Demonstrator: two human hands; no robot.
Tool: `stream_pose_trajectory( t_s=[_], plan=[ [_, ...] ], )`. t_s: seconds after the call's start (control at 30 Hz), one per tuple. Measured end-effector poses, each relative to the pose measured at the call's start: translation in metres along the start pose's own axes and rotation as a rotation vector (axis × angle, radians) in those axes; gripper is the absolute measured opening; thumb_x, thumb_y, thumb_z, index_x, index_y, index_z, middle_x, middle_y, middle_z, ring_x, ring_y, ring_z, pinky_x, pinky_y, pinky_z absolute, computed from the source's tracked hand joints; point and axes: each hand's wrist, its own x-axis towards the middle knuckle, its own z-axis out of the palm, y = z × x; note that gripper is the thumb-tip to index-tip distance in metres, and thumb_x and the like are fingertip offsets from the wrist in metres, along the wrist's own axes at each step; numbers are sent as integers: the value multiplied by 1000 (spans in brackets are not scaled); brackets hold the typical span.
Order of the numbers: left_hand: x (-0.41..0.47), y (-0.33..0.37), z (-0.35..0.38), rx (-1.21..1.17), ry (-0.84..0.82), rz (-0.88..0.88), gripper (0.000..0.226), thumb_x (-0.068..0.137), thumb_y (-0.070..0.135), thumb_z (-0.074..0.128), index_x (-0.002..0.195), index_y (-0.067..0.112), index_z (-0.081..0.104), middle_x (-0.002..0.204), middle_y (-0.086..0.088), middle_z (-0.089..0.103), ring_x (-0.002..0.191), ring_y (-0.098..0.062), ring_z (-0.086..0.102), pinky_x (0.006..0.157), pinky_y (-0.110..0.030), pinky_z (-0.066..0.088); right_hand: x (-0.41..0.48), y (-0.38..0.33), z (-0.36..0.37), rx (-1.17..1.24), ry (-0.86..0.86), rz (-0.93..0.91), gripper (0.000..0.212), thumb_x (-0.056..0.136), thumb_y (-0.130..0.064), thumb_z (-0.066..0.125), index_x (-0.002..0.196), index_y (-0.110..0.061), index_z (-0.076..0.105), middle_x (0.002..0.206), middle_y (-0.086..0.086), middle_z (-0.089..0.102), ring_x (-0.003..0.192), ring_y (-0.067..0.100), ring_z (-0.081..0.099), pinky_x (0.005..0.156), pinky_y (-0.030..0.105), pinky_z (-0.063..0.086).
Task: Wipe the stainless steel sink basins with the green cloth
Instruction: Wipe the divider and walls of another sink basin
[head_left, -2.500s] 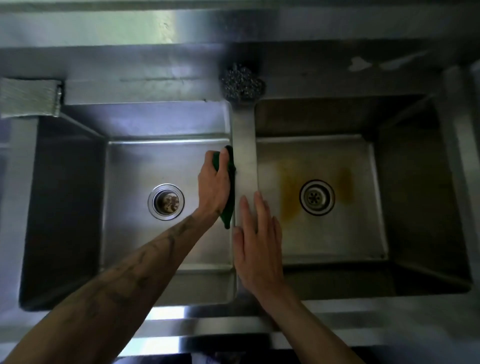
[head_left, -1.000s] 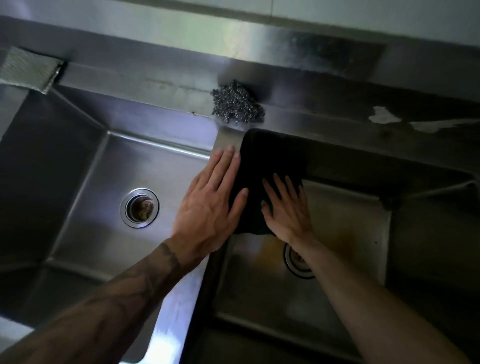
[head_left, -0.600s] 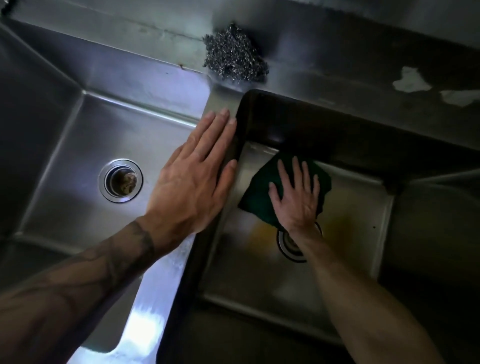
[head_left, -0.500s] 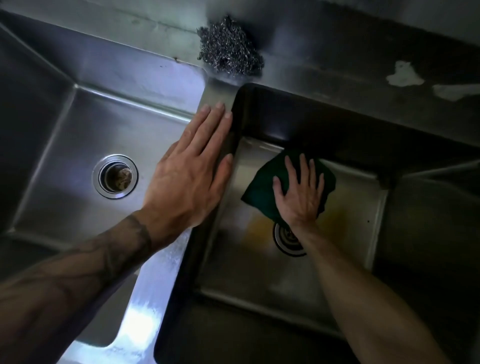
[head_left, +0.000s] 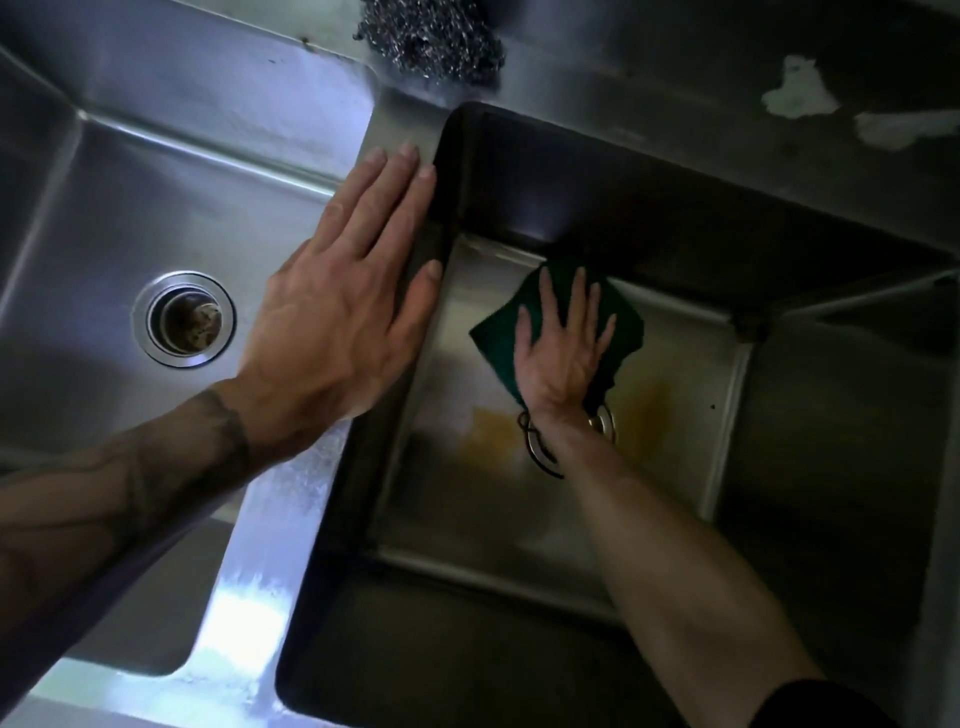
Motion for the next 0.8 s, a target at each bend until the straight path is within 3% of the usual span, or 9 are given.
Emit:
stream_pose_trajectory(
  t_s=[0.07, 0.13, 0.23, 0.37, 0.5, 0.6, 0.7, 0.8],
  plan=[
    [1, 1, 0, 5, 3, 5, 67, 111, 46, 27, 170, 15, 18, 179, 0, 12, 166, -12, 3, 127, -15, 0, -6, -39, 6, 31, -1, -4, 55, 108, -50, 38, 159, -29, 43, 169, 13, 32, 158, 35, 26, 126, 62, 17],
    [2, 1, -1, 7, -7, 2, 68, 111, 45, 29, 171, 15, 17, 179, 0, 11, 166, -13, 2, 126, -12, -3, -9, -61, 10, 36, -47, -187, 56, 108, -50, 37, 159, -28, 43, 168, 12, 33, 157, 34, 29, 126, 58, 19],
    [1, 1, -1, 5, -19, 1, 68, 111, 46, 28, 171, 16, 15, 180, 1, 9, 166, -12, 0, 127, -15, 0, 1, -33, 5, 29, -97, -409, 62, 105, -59, 39, 159, -30, 42, 169, 10, 32, 157, 31, 29, 127, 55, 19],
    [0, 2, -2, -16, -20, -7, 68, 112, 48, 26, 171, 18, 13, 180, 2, 6, 165, -10, -1, 128, -24, 8, 10, 21, -8, -14, -73, -267, 60, 106, -57, 39, 160, -28, 41, 170, 11, 29, 158, 33, 25, 127, 59, 18],
    [1, 1, 0, -19, 4, 13, 66, 112, 44, 30, 170, 14, 18, 179, -2, 13, 166, -15, 5, 129, -21, 7, 1, -37, 0, 87, -8, 30, 60, 106, -54, 40, 157, -24, 46, 169, 16, 30, 158, 36, 24, 125, 64, 18],
    [1, 1, -1, -5, 1, 21, 66, 112, 42, 31, 170, 12, 19, 179, -4, 14, 166, -17, 6, 129, -18, 5, -14, -58, 2, 52, -107, -135, 74, 100, -68, 37, 161, -25, 39, 171, 18, 24, 160, 37, 17, 128, 62, 6],
    [1, 1, -1, -3, 3, 20, 67, 112, 43, 30, 170, 12, 19, 179, -4, 14, 166, -18, 6, 130, -23, 10, -12, -11, -2, -3, -106, -408, 66, 104, -62, 40, 159, -27, 42, 170, 15, 29, 158, 36, 25, 127, 62, 16],
    [2, 0, 0, -9, 12, 19, 67, 112, 44, 29, 170, 12, 19, 179, -4, 13, 166, -17, 6, 131, -24, 10, 9, 16, -7, -42, -73, -290, 58, 108, -55, 38, 159, -27, 43, 169, 13, 30, 158, 35, 25, 125, 63, 19]
  ],
)
